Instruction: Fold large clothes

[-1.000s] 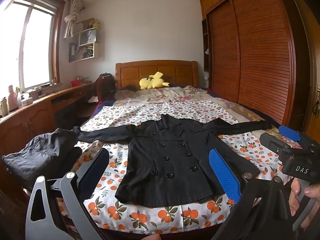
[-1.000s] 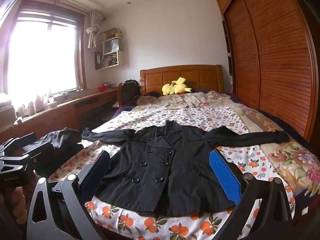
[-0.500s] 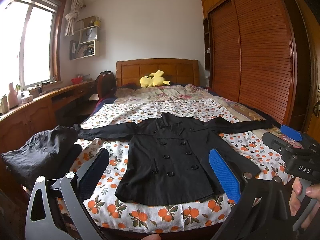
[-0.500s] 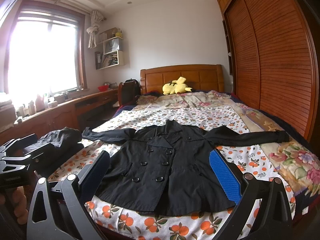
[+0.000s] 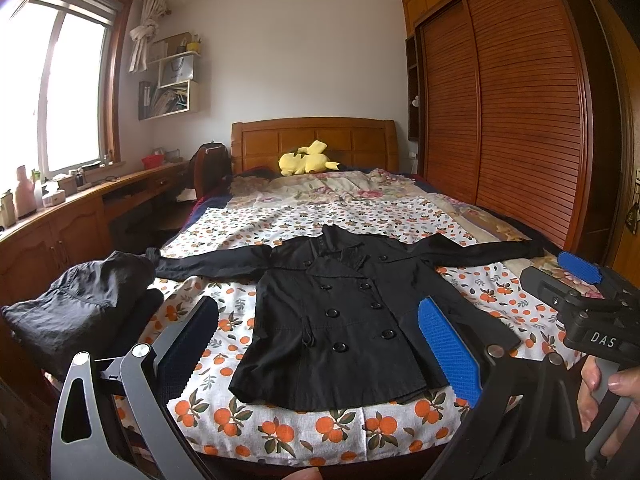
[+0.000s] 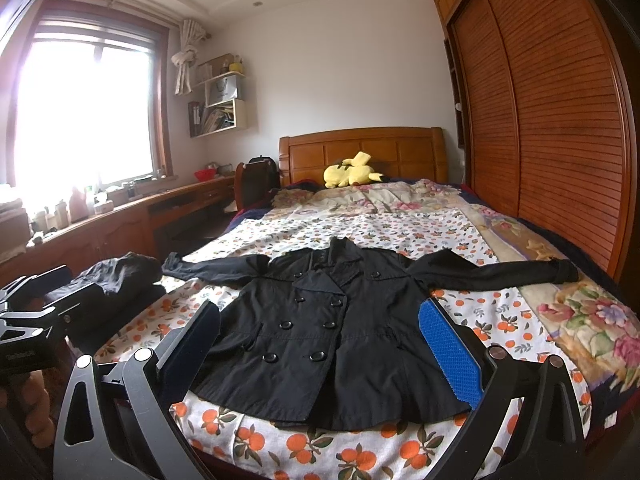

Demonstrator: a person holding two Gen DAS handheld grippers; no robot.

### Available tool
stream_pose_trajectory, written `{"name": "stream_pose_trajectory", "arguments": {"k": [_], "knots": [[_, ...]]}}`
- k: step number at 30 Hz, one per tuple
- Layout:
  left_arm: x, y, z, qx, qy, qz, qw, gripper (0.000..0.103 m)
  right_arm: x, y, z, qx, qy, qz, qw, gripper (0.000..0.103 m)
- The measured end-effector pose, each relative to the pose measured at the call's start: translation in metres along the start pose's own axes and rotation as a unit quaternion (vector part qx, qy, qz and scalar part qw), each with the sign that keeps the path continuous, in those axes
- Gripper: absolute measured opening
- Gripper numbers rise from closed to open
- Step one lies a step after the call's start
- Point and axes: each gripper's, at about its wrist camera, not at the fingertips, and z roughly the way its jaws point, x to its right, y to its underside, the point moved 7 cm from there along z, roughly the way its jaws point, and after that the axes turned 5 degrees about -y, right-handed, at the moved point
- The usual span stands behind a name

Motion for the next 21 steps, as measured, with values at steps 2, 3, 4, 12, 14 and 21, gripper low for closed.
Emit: {"name": "stream_pose_trajectory", "arguments": {"k": [2, 3, 4, 12, 14, 21], "knots": [[-0.0003, 0.0, -0.0005, 0.001, 0.0, 0.0, 1.0, 0.101, 0.0, -0.0001, 0.0, -0.001, 0.0, 0.001, 1.0, 0.096], [-0.0003, 0.0001, -0.0003, 0.0, 0.0, 0.0, 1.0, 0.101, 0.0001, 0.0001, -0.0001, 0.0, 0.0, 0.0, 1.0, 0.096], [-0.0002, 0.0, -0.0004, 0.001, 0.0, 0.0, 1.0, 0.101, -0.0002, -0.0002, -0.0006, 0.001, 0.0, 0.0, 1.0, 0.096], [-0.0001, -0.0001, -0.0007, 0.002, 0.001, 0.0, 1.0, 0.101, -0.0003, -0.0014, -0.0007, 0.0, 0.0, 0.0, 1.0, 0.096], [0.0007, -0.0014, -0.0013, 0.003, 0.001, 0.001, 1.0, 0.101, -0.0001, -0.0015, -0.0007, 0.0, 0.0, 0.0, 1.0, 0.096], [0.0036, -0.0028, -0.0033, 0.006, 0.001, 0.002, 1.0, 0.101, -0.0004, -0.0018, -0.001, 0.001, 0.0, -0.001, 1.0, 0.096]]}}
